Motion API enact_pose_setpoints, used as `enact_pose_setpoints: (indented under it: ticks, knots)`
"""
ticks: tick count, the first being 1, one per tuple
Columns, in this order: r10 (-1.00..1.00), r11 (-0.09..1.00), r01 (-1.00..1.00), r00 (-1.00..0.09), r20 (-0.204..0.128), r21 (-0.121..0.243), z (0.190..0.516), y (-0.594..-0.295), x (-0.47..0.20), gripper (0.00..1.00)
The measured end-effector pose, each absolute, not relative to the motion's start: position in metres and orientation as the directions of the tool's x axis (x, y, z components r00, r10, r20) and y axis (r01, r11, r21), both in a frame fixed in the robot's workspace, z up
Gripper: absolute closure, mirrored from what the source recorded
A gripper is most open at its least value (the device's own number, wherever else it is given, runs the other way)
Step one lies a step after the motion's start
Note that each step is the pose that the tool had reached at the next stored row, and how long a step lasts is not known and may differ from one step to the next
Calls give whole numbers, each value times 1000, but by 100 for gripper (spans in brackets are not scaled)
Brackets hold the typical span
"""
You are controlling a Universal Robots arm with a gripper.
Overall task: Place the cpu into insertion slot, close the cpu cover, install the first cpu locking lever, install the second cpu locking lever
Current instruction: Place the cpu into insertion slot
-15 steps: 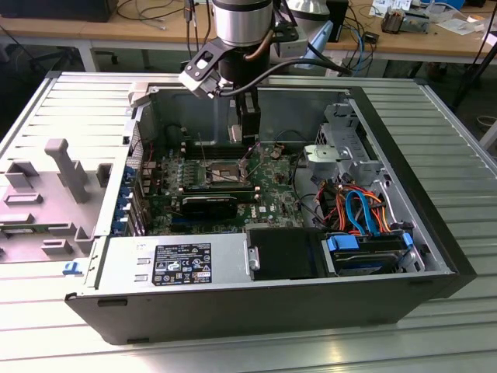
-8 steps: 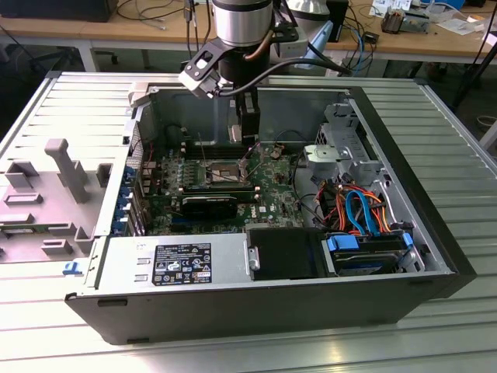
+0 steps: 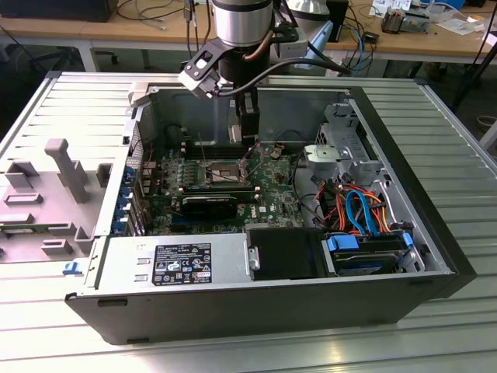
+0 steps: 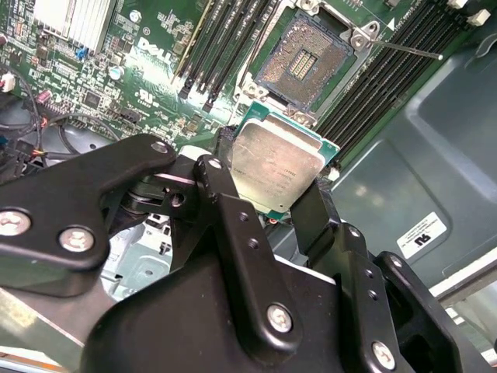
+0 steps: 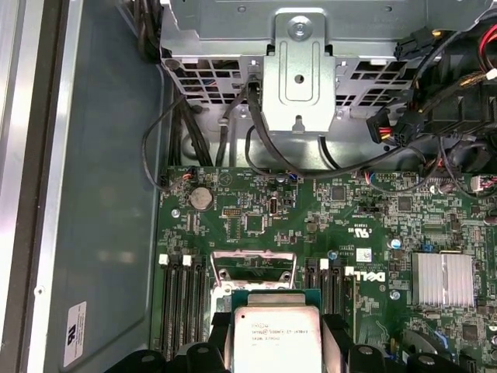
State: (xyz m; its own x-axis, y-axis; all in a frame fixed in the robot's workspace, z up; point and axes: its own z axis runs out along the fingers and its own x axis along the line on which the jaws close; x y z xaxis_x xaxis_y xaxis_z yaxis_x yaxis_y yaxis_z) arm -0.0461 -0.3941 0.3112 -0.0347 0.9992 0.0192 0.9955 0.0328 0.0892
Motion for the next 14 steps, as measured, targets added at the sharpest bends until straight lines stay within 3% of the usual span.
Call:
enact_pose_setpoints:
  ticks: [14]
  knots:
    - [1000, 19, 996, -21, 19, 89, 311, -394, -46, 46]
